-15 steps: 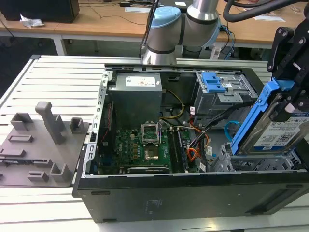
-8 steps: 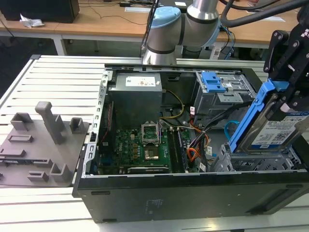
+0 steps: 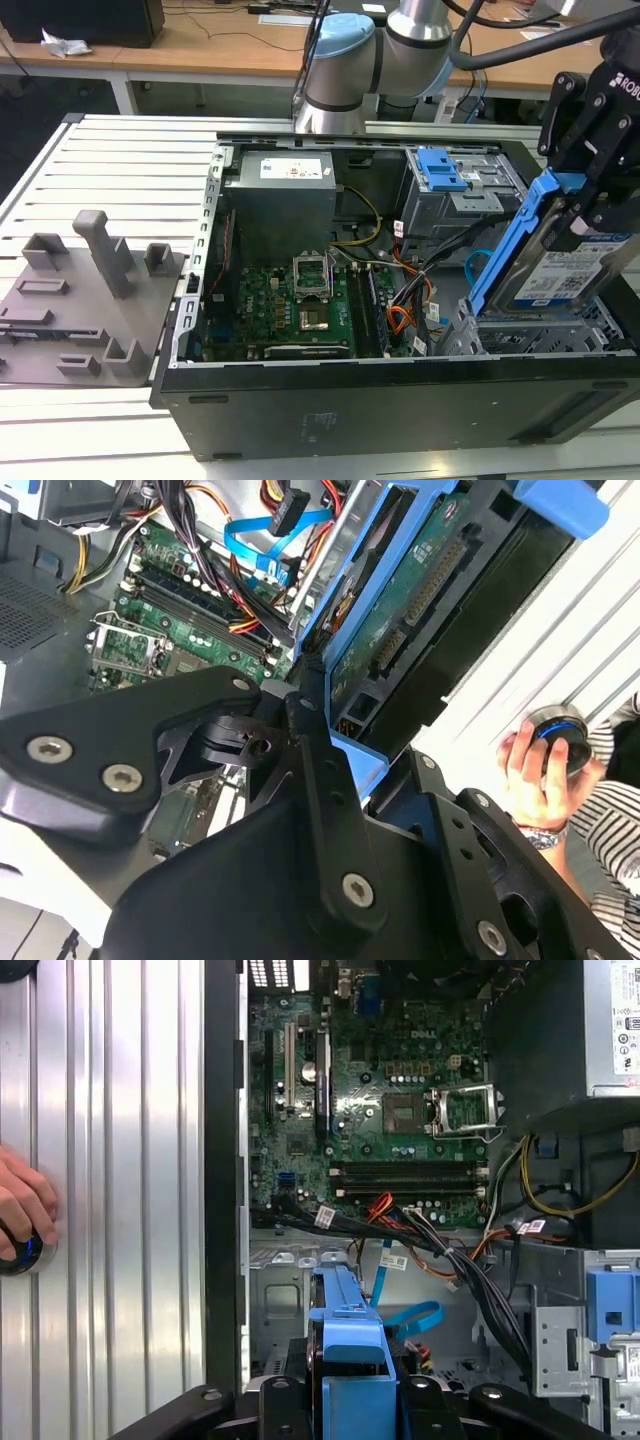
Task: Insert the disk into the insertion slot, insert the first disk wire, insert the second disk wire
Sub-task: 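Insert the disk into the insertion slot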
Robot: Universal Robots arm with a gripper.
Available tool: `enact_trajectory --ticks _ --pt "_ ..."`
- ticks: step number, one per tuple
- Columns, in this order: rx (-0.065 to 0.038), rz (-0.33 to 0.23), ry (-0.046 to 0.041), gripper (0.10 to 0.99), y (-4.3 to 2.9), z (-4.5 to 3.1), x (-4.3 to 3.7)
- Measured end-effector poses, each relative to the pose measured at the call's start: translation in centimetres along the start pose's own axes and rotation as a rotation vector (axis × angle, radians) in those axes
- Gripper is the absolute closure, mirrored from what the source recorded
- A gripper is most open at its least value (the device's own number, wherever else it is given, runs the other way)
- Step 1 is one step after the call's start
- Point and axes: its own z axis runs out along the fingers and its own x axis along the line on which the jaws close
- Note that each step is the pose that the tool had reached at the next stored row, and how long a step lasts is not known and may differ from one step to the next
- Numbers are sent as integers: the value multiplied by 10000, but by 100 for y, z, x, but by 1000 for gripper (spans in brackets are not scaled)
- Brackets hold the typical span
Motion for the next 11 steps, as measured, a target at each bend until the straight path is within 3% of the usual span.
enact_trajectory --ticks 6,11 --pt "0 -1 1 722 -5 139 -11" --pt "0 -1 1 722 -8 198 -11"
